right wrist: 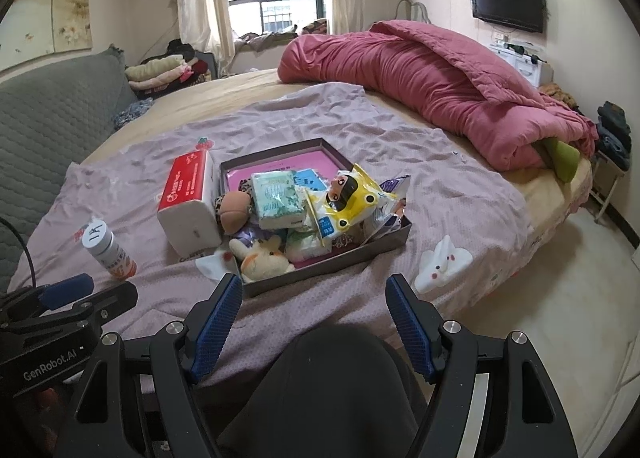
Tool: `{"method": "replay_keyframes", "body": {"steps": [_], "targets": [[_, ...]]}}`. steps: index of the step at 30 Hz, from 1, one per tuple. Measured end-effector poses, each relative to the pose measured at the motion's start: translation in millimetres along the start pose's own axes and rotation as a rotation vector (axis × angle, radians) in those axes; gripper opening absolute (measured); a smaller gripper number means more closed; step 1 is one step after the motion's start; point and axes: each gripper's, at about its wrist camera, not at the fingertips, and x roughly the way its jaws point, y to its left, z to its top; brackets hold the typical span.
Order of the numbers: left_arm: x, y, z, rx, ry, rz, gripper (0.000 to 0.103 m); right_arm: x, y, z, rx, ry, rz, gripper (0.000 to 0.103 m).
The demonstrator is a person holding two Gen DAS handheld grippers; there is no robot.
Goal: Organize soft objects
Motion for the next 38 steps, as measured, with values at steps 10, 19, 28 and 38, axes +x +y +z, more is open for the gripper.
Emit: {"method": "replay_keyframes", "body": {"steps": [10, 19, 28, 38], "targets": [[-2.7, 1.6, -4.4, 0.007, 0.005, 0.005, 0.063, -3.7, 0.3, -1.7, -0.002, 0.004, 0.004, 0.075], [-7.1, -1.3, -4.5, 0.028, -0.003, 0.001, 0.063, -2.8, 1.5, -2.5, -0.003, 0.014, 0.011, 0.075], [-6.6, 1.8, -5.7, 0.021, 0.004, -0.004, 0.063, -2.9, 3.2, -3.7, -0.019, 0.016, 0.010, 0.075], [-1.5, 19.4, -11.7, -0.016, 0.022, -0.030, 0.063, 1.7, 12.5, -2.3, -0.051, 0.017, 0.014, 0.075]]}}
